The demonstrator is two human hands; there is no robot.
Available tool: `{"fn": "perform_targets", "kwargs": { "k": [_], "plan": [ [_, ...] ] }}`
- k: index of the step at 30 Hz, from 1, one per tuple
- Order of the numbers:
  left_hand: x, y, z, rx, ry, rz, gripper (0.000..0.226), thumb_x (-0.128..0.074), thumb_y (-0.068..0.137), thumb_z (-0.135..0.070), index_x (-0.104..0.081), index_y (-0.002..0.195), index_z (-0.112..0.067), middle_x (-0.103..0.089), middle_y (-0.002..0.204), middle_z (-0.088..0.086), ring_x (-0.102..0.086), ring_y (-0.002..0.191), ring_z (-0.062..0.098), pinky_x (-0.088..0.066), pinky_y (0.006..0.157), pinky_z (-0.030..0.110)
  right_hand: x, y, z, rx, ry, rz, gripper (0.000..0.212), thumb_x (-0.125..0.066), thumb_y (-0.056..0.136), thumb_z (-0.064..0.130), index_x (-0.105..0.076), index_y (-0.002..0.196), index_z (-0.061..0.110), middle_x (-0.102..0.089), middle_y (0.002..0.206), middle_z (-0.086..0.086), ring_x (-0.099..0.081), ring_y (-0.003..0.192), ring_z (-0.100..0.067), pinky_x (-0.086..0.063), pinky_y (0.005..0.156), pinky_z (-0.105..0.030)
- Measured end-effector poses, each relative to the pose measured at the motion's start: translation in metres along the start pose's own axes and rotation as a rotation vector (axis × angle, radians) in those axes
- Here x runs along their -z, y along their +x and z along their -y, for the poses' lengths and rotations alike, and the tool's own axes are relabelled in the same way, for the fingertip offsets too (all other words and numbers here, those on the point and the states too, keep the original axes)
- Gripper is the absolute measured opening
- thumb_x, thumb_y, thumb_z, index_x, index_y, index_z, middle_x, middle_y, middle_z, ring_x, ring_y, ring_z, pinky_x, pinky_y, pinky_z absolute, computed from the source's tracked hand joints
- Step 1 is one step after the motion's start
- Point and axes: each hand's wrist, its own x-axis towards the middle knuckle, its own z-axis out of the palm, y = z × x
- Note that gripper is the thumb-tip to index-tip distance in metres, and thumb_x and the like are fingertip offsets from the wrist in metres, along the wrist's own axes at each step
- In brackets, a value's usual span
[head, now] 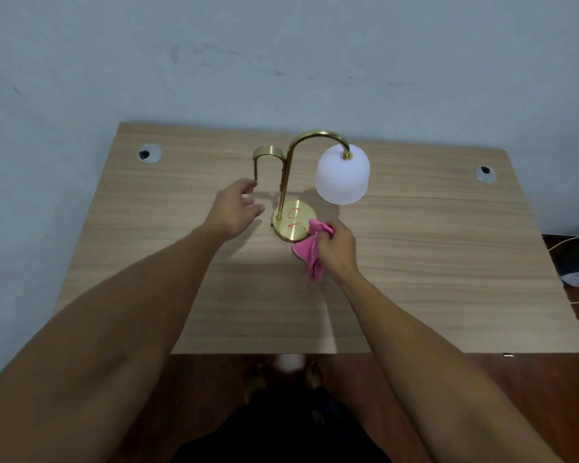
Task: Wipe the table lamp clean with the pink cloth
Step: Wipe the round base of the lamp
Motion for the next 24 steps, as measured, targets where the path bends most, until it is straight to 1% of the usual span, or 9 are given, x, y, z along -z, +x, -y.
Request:
{"fn": "perform_targets", "kwargs": {
  "k": [2,5,8,10,12,15,18,20,24],
  "plan": [
    [-0.018,-0.005,0.010,0.064,0.060,0.041,0.066,-0.078,0.089,-0.015,-0.050,0.149,-0.012,-0.057,0.148,0.013,-0.059,0.131,0.027,-0.051,0.101,0.033,0.006,0.009,-0.004,-0.024,0.077,-0.032,0.022,-0.055,0.096,0.006,-0.072,0.101,0.020,-0.071,0.089,0.004,-0.067,0.088,-0.016,-0.051,0.067,-0.021],
    [-0.041,-0.001,0.023,0.115,0.185,0.092,0.081,-0.084,0.083,-0.023,-0.045,0.153,-0.009,-0.051,0.154,0.013,-0.052,0.138,0.028,-0.041,0.107,0.030,0.007,0.029,-0.003,0.021,0.162,-0.092,0.029,-0.049,0.089,0.010,-0.072,0.103,0.022,-0.076,0.089,0.002,-0.073,0.087,-0.017,-0.061,0.075,-0.036],
    [-0.061,0.008,0.025,0.148,0.217,0.132,0.087,-0.085,0.081,-0.021,-0.041,0.155,-0.005,-0.043,0.159,0.014,-0.041,0.146,0.030,-0.033,0.118,0.036,0.002,0.051,0.001,0.068,0.129,-0.086,0.024,-0.046,0.097,0.007,-0.070,0.091,0.009,-0.072,0.065,-0.007,-0.073,0.062,-0.009,-0.062,0.065,-0.030],
    [-0.072,0.015,0.024,0.135,0.258,0.140,0.079,-0.084,0.081,-0.016,-0.046,0.149,0.000,-0.048,0.154,0.020,-0.043,0.143,0.035,-0.034,0.116,0.036,-0.003,0.061,0.004,0.169,0.057,-0.079,0.030,-0.048,0.098,0.001,-0.068,0.075,0.005,-0.064,0.052,-0.011,-0.068,0.053,-0.007,-0.058,0.059,-0.025],
    [-0.080,0.020,0.024,0.103,0.286,0.132,0.075,-0.086,0.078,-0.018,-0.053,0.143,0.000,-0.055,0.145,0.021,-0.049,0.136,0.036,-0.038,0.111,0.039,-0.012,0.067,0.002,0.282,-0.010,-0.103,0.020,-0.056,0.096,0.001,-0.072,0.084,-0.001,-0.069,0.064,-0.016,-0.068,0.067,-0.012,-0.058,0.070,-0.030],
    [-0.086,0.026,0.033,0.042,0.295,0.087,0.099,-0.089,0.058,-0.047,-0.050,0.145,-0.019,-0.056,0.143,0.006,-0.053,0.134,0.029,-0.045,0.110,0.048,-0.030,0.078,-0.009,0.508,-0.196,-0.119,0.024,-0.054,0.102,0.016,-0.075,0.108,0.006,-0.076,0.101,-0.014,-0.067,0.099,-0.018,-0.055,0.097,-0.040],
    [-0.093,0.032,0.043,0.002,0.243,0.066,0.105,-0.085,0.049,-0.062,-0.050,0.143,-0.032,-0.061,0.140,-0.002,-0.057,0.131,0.025,-0.046,0.108,0.050,-0.045,0.087,-0.026,0.614,-0.321,0.070,0.024,-0.050,0.104,0.018,-0.070,0.114,0.011,-0.073,0.111,-0.009,-0.067,0.102,-0.027,-0.054,0.093,-0.048],
    [-0.096,0.034,0.044,0.003,0.252,0.068,0.106,-0.080,0.050,-0.070,-0.046,0.145,-0.037,-0.058,0.142,-0.005,-0.052,0.136,0.025,-0.041,0.111,0.055,-0.048,0.089,-0.037,0.623,-0.368,0.160,0.028,-0.049,0.104,0.015,-0.066,0.125,0.007,-0.069,0.126,-0.015,-0.063,0.114,-0.032,-0.050,0.102,-0.049],
    [-0.097,0.036,0.048,0.048,0.302,0.098,0.113,-0.075,0.057,-0.077,-0.034,0.156,-0.040,-0.045,0.161,-0.005,-0.028,0.156,0.024,-0.022,0.121,0.053,-0.048,0.097,-0.053,0.697,-0.498,0.309,0.045,-0.043,0.106,0.014,-0.052,0.150,0.007,-0.044,0.160,-0.016,-0.035,0.152,-0.030,-0.025,0.125,-0.041]
  ]
}}
